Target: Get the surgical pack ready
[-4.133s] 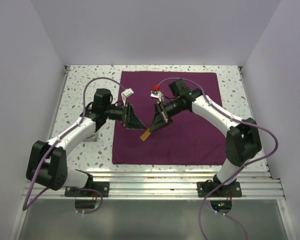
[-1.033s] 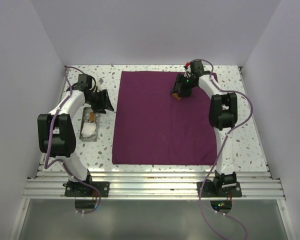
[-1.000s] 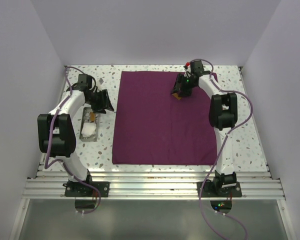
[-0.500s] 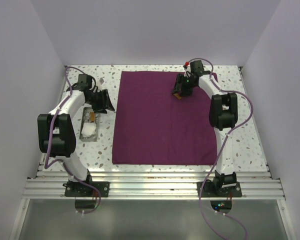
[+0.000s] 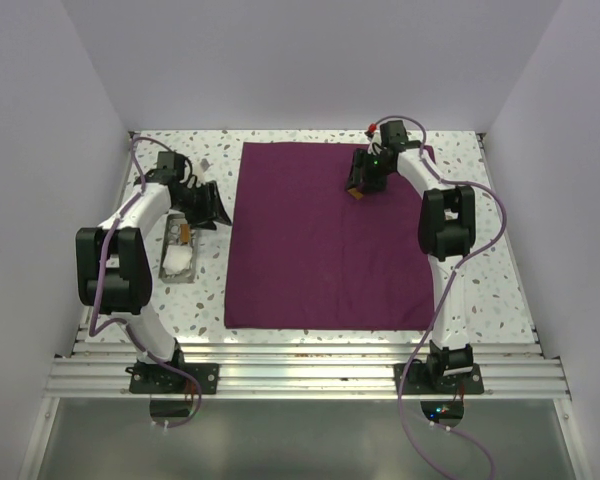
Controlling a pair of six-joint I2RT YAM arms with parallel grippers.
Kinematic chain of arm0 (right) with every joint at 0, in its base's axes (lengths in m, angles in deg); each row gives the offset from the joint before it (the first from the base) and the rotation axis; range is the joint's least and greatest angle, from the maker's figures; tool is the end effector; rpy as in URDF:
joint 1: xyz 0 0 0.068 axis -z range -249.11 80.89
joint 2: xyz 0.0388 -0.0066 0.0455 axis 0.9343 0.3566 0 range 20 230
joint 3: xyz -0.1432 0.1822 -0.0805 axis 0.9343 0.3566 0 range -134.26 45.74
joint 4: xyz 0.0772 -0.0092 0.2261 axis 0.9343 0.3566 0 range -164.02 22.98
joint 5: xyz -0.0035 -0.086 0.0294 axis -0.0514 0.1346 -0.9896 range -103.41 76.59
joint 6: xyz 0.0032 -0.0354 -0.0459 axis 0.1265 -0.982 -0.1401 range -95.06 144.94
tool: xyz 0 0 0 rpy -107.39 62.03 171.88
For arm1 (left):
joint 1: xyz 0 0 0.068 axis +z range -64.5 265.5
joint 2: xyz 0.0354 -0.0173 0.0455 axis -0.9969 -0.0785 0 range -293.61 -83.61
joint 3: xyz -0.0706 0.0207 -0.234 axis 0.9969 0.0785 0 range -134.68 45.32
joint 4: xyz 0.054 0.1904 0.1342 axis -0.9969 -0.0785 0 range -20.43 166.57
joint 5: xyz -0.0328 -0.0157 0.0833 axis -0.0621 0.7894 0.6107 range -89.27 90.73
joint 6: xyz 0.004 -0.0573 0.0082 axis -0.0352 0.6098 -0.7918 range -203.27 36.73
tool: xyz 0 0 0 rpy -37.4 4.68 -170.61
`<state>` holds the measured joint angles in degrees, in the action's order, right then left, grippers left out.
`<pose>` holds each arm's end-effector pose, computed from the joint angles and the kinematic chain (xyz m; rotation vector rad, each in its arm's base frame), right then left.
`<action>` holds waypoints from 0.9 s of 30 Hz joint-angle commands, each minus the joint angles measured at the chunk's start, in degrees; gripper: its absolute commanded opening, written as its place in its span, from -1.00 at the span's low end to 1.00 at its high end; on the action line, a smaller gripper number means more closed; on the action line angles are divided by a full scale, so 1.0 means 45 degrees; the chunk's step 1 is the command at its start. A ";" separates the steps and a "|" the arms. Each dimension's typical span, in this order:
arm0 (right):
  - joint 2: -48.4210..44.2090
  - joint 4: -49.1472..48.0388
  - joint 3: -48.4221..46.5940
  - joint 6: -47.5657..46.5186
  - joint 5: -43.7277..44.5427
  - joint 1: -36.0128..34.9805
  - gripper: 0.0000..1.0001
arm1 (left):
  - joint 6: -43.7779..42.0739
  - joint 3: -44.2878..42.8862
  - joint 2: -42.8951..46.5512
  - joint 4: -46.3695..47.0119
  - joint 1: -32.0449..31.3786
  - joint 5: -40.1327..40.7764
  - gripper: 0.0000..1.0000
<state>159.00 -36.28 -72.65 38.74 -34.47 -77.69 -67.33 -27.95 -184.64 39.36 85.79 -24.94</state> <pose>0.4772 0.0871 0.1502 -0.0185 2.6075 0.6180 0.3358 -0.0163 0.1939 -0.2452 2.6823 -0.6885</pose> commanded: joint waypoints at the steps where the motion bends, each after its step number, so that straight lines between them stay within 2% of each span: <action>1: -0.0049 0.0618 -0.0195 -0.0606 0.0501 0.0032 0.22 | 0.0226 -0.0006 0.0167 0.0457 -0.0277 -0.0408 0.06; 8: 0.0166 0.0208 0.0175 -0.0528 -0.2074 -0.0086 0.13 | 0.0246 -0.0025 0.0108 0.0515 -0.0319 -0.0642 0.06; 15: 0.0087 -0.0494 0.0742 0.0543 -0.3638 -0.0144 0.06 | 0.0499 0.0287 0.0069 0.1237 -0.0593 -0.1794 0.06; 17: 0.0030 -0.0922 0.1073 0.1109 -0.3641 -0.0164 0.06 | 0.0616 0.0423 0.0049 0.1394 -0.0612 -0.1971 0.06; 20: -0.0049 -0.1100 0.1347 0.2204 -0.2470 -0.0164 0.03 | 0.0617 0.0444 0.0049 0.1336 -0.0652 -0.1991 0.06; 26: 0.0419 -0.1823 0.1854 0.4254 -0.2332 -0.0145 -0.06 | 0.0539 0.0463 0.0069 0.1258 -0.0651 -0.1991 0.06; 27: 0.0459 -0.2481 0.2068 0.5030 -0.2487 -0.0164 -0.08 | 0.0519 0.0482 0.0069 0.1257 -0.0652 -0.2010 0.06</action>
<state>159.13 -44.26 -66.18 53.56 -47.46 -77.76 -65.60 -26.03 -184.64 43.10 83.06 -32.20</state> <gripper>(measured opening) 0.468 0.532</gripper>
